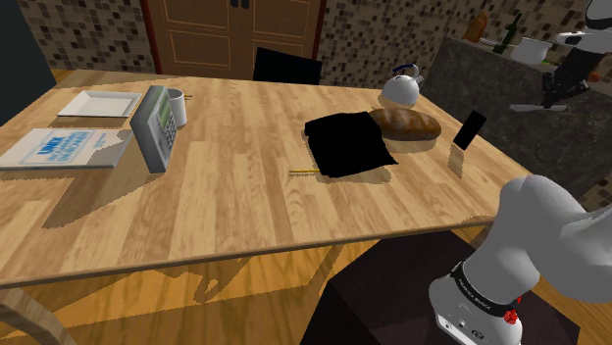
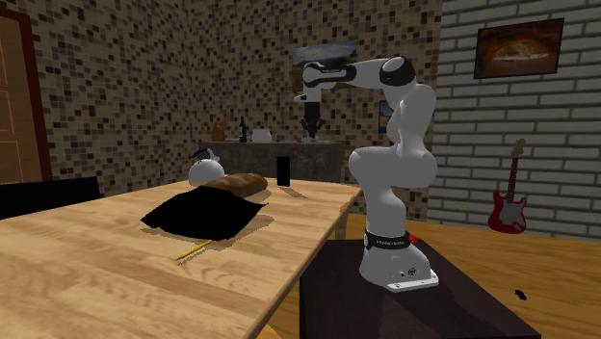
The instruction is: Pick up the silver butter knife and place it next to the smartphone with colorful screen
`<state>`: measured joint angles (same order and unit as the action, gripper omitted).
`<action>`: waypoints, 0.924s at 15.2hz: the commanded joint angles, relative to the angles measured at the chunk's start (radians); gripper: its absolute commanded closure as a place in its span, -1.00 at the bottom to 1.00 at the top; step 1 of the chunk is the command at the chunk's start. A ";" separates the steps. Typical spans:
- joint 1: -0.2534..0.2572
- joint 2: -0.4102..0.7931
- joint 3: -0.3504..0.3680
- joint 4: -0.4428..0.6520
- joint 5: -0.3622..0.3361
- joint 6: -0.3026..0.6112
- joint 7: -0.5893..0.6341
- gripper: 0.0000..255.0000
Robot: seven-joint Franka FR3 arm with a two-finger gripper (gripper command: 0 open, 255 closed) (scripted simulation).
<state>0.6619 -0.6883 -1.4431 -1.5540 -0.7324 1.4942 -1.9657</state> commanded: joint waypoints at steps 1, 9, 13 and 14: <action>0.112 -0.011 -0.098 0.108 -0.021 -0.019 -0.037 1.00; 0.064 -0.045 -0.096 -0.010 -0.050 0.068 -0.003 1.00; 0.048 -0.061 -0.104 -0.061 -0.066 0.110 0.012 1.00; 0.045 -0.065 -0.107 -0.073 -0.070 0.120 0.016 1.00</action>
<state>0.7162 -0.7504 -1.5524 -1.6100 -0.7997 1.6031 -1.9546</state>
